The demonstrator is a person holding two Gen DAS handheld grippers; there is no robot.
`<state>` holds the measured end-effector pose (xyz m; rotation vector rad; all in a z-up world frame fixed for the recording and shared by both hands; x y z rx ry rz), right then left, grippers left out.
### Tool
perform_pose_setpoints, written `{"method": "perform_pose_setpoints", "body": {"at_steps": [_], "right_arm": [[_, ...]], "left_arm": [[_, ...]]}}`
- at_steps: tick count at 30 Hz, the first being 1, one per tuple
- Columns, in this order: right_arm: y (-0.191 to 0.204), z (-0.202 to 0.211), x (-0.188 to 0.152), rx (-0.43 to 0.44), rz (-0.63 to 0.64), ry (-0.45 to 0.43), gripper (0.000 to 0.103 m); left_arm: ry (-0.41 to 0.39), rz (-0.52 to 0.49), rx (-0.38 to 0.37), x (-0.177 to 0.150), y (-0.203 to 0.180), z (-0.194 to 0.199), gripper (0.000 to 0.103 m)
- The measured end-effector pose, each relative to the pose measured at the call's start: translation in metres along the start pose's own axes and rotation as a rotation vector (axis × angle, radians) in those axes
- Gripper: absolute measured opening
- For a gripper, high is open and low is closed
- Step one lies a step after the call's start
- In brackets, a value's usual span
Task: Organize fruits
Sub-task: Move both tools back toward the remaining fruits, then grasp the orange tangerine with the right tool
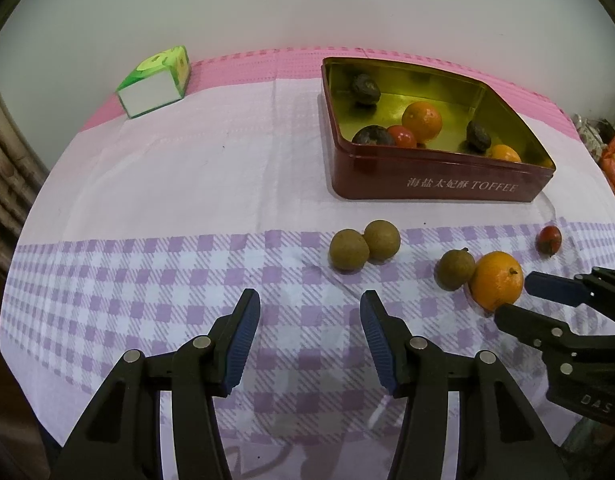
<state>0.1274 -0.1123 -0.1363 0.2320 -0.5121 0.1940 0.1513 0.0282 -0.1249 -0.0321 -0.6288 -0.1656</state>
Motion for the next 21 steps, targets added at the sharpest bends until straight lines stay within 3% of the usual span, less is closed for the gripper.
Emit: {"method": "perform_pose_setpoints", "body": {"at_steps": [21], "right_arm": [[0.007,-0.015,0.006,-0.024,0.043,0.004,0.040]], "left_arm": [[0.015,-0.004,-0.016,-0.003,-0.007,-0.004,0.053]]}}
Point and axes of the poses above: each gripper's, at about its wrist camera, not at the fingertips, and z roughly against the way its jaws point, y to its left, x to its top, the point moved 10 cm from there along -z, roughly the way its jaws point, and after that the axes turned 6 degrees about -y, right-handed, at the moved point
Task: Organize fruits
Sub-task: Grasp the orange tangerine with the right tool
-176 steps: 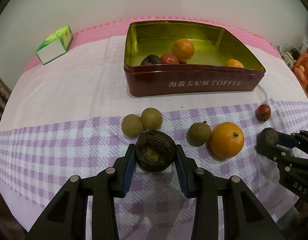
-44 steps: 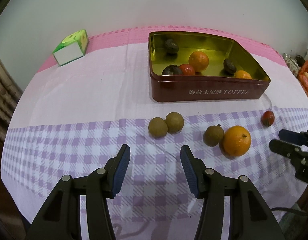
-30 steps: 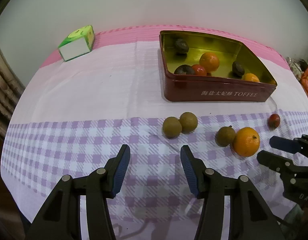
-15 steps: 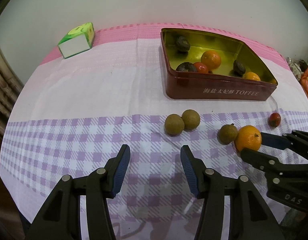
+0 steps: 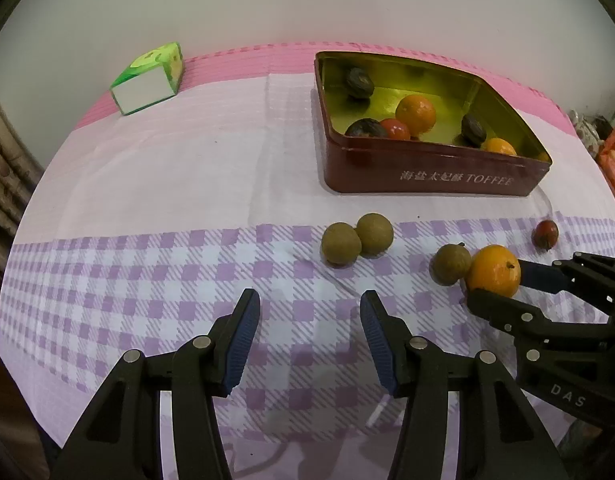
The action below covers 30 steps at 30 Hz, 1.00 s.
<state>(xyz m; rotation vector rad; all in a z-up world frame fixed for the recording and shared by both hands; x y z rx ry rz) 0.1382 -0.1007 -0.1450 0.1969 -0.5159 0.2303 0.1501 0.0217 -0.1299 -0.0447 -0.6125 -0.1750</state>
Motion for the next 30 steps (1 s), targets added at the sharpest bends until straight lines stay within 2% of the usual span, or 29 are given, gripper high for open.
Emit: {"method": "perform_pose_setpoints", "body": {"at_steps": [11,20,30], "right_arm": [[-0.026,0.008,-0.005,-0.056,-0.046,-0.011,0.040],[-0.034,0.011,-0.009,-0.055,-0.080,-0.017,0.040],[-0.042,0.013,-0.012,-0.049,-0.110,-0.025,0.040]], "left_arm": [[-0.012,0.005,-0.002,0.003,-0.002,0.004,0.053],[-0.010,0.017,-0.009,0.001,0.010,0.017,0.053],[0.017,0.033,0.005,-0.010,0.022,0.014,0.053]]}}
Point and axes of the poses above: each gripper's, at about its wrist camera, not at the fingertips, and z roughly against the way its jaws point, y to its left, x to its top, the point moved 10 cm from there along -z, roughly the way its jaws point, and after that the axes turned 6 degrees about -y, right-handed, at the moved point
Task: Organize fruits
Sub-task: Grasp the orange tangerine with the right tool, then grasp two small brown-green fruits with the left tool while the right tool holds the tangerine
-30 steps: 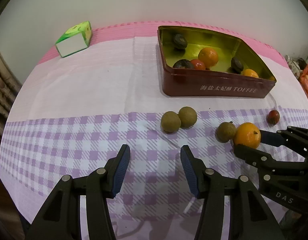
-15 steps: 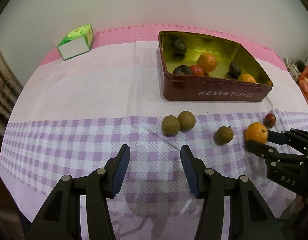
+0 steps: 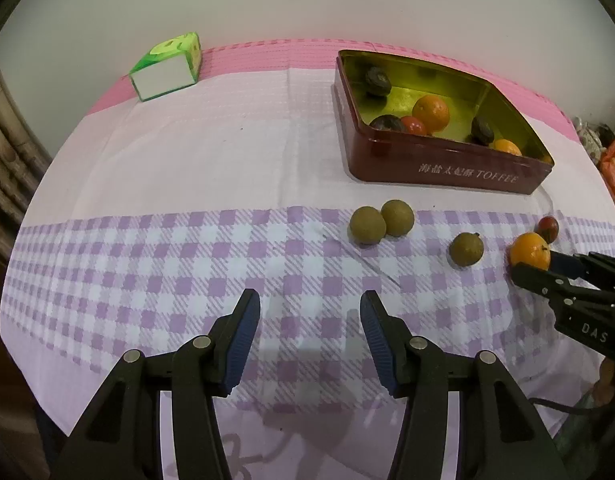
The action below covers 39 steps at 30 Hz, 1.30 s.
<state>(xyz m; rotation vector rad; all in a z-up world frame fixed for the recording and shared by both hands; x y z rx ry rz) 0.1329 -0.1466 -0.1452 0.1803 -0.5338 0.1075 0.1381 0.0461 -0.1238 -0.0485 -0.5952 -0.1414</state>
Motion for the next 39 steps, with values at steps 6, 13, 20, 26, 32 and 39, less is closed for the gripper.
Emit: {"method": "perform_pose_setpoints", "body": {"at_steps": [6,13,20,26,32,39], "right_arm": [[-0.001,0.000,0.000,0.002,-0.006,0.000,0.040],[-0.001,0.000,0.000,0.000,-0.003,0.002,0.040],[-0.001,0.000,0.000,0.000,-0.005,0.008,0.040],[-0.001,-0.002,0.001,-0.001,-0.003,0.010,0.040],[-0.001,-0.002,0.001,0.000,-0.004,0.010,0.040],[-0.002,-0.002,0.002,-0.001,-0.002,0.011,0.040]], "left_arm": [[-0.004,-0.041,-0.006,0.007,-0.014,-0.011,0.053],[-0.019,-0.101,-0.040,0.020,-0.035,-0.022,0.053],[-0.018,-0.124,-0.064,0.032,-0.041,-0.039,0.053],[-0.018,-0.140,-0.069,0.039,-0.045,-0.050,0.053],[-0.017,-0.143,-0.071,0.037,-0.048,-0.056,0.052],[-0.025,-0.148,-0.077,0.035,-0.049,-0.054,0.045]]}}
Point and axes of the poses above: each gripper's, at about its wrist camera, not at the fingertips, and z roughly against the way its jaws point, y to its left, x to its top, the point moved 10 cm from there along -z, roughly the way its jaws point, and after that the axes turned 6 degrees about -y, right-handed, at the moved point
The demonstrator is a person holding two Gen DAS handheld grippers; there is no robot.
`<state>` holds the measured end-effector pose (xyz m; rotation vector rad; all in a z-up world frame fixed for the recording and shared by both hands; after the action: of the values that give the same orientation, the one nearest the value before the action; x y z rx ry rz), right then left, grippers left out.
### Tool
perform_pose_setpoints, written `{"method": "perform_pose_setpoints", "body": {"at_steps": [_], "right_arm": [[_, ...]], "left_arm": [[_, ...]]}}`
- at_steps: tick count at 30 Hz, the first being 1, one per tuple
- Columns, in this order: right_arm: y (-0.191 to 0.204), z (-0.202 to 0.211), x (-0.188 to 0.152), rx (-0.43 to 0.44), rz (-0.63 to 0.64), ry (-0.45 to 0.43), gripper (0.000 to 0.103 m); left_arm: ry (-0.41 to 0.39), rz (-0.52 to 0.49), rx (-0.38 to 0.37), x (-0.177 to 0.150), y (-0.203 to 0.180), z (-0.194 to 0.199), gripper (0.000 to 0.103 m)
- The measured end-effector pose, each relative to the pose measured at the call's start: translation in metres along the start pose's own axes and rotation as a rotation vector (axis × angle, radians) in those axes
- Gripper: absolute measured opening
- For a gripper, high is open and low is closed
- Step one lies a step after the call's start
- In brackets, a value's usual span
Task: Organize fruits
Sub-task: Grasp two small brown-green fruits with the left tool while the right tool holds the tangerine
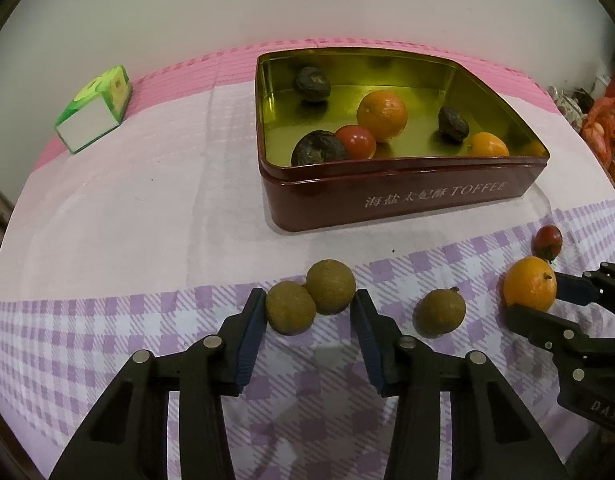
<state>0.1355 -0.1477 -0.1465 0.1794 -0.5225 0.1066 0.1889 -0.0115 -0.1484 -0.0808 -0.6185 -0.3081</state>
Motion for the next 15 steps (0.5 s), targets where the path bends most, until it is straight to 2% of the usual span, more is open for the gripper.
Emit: {"method": "perform_pose_setpoints", "body": {"at_steps": [15], "right_arm": [[0.001,0.000,0.000,-0.002,-0.001,0.000,0.040]], "left_arm": [[-0.008,0.021,-0.006,-0.004,0.000,0.012,0.045]]}}
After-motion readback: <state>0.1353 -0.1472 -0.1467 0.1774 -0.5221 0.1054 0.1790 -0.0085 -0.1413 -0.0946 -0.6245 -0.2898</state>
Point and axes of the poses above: each gripper's, at about its wrist camera, not at the fingertips, and z roughly against the way its jaws point, y to its left, x to its top, the point moved 10 cm from there along -z, roughly the way its jaws point, and after that the axes turned 6 degrees about -y, right-handed, at the moved point
